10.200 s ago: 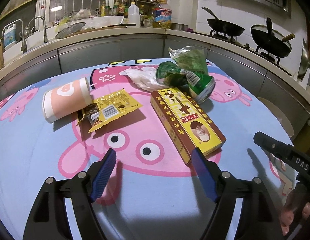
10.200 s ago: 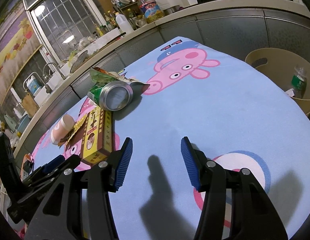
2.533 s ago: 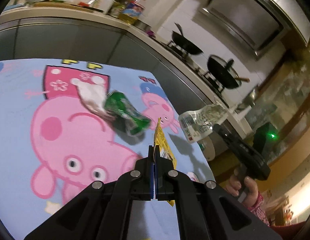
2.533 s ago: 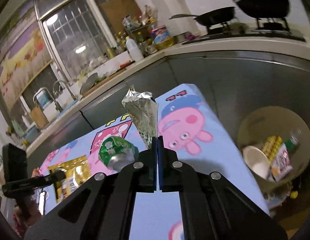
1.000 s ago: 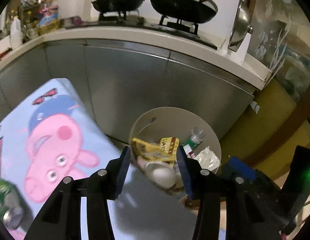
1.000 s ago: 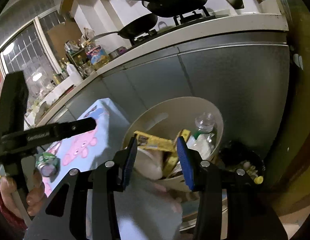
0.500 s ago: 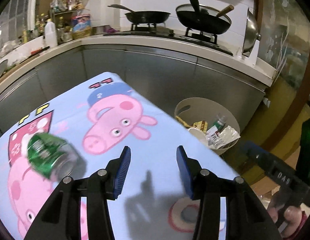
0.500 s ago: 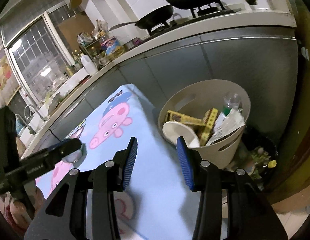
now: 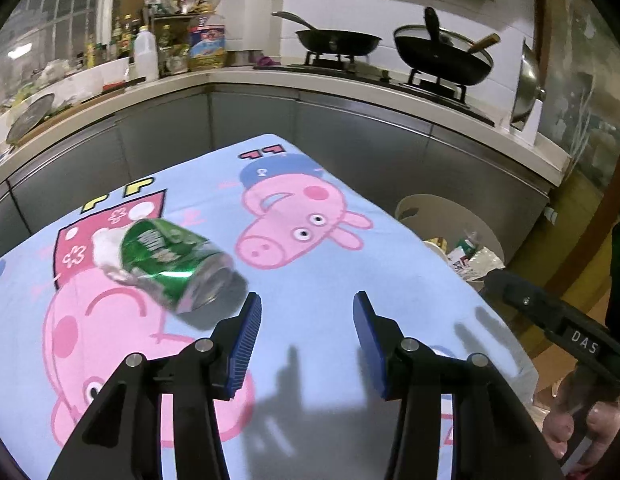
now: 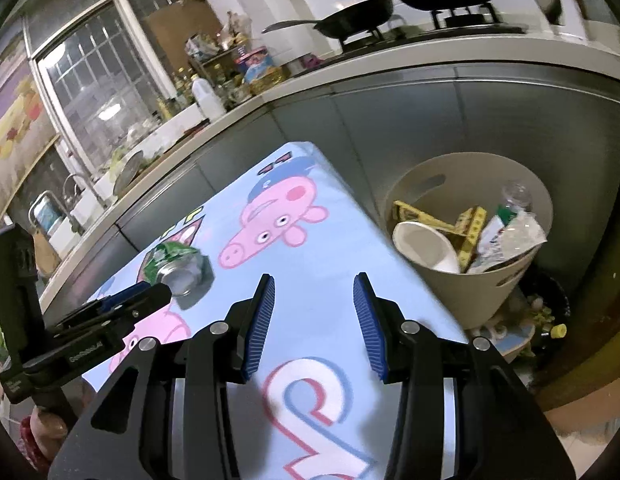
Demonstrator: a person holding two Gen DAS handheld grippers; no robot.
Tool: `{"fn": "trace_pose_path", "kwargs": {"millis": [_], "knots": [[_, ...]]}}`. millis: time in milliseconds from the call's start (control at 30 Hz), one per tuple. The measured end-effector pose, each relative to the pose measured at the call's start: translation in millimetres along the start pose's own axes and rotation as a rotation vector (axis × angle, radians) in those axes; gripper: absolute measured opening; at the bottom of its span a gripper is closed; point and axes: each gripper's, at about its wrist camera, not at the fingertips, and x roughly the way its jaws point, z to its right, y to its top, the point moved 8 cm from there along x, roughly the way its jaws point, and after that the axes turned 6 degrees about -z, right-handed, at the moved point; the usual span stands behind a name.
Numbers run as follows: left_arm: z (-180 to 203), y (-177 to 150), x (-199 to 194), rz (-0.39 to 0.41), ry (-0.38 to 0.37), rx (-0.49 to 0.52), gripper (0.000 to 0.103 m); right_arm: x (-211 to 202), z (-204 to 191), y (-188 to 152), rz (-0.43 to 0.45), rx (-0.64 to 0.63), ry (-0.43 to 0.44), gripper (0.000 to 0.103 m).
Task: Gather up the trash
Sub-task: 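Move both tools back over the green can and white tissue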
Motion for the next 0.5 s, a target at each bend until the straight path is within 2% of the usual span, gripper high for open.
{"fn": "trace_pose_path", "kwargs": {"millis": [300, 367, 500], "knots": [[-42, -10, -7, 0.014, 0.036, -0.063, 0.049, 20, -48, 0, -0.037, -0.081, 0.032, 0.041], [-52, -12, -7, 0.015, 0.046, -0.079, 0.055, 25, -58, 0, -0.045, -0.101, 0.039, 0.041], [-73, -16, -9, 0.020, 0.064, -0.110, 0.056, 34, -78, -2, -0.062, -0.136, 0.053, 0.041]]}}
